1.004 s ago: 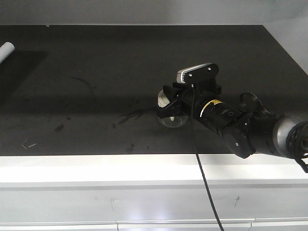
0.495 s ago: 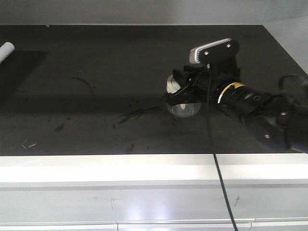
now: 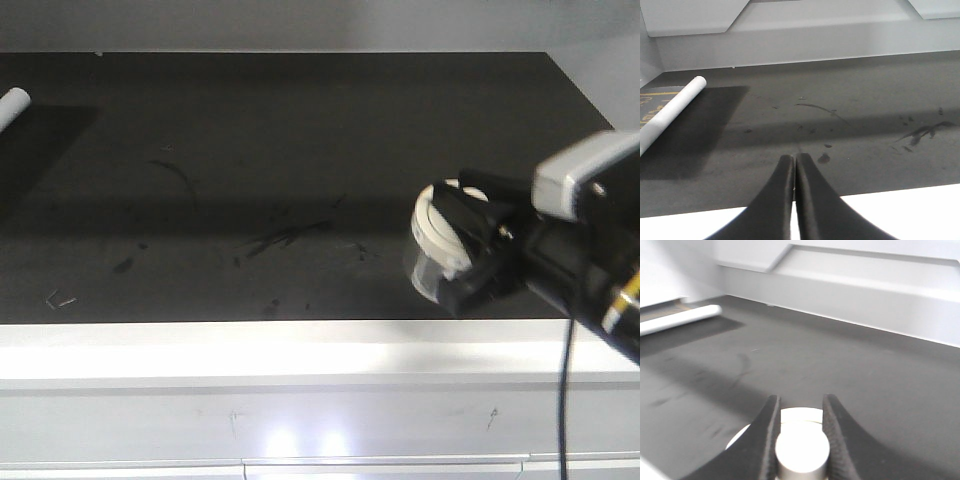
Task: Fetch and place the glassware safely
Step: 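Lift the jar and pull it toward the robot with the right gripper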
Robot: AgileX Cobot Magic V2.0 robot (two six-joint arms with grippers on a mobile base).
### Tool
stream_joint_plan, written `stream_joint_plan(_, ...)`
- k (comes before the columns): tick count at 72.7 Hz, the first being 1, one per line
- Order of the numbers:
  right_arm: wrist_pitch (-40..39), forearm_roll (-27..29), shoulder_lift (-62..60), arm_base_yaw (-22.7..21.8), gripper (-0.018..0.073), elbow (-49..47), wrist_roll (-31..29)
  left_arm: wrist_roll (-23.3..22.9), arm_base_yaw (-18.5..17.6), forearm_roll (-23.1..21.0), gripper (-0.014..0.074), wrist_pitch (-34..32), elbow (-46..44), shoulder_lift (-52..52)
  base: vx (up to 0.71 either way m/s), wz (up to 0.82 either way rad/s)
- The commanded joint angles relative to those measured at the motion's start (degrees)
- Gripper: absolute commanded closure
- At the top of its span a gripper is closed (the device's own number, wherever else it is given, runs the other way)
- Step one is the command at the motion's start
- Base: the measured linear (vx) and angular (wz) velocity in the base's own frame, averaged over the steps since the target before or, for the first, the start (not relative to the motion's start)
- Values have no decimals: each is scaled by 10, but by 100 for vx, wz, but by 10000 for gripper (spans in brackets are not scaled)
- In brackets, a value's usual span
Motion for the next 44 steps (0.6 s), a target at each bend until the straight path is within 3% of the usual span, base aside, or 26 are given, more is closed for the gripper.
stream_joint_plan(1,-56,-81,-55,-1,560,16,84,-4,-3,0,603,-39,-16,4,0,0)
stream_joint_plan(18,-138,-373,-134,-1,560,72,360,-4,-3,0,603,-39,-16,4,0,0)
stream_joint_plan(25,-154,-453,-135,-1,560,73,434,-4,-3,0,603,-39,-16,4,0,0)
stream_joint_plan(44,-149,-465,-135,-1,560,73,437,-4,-3,0,603,-39,-16,4,0,0)
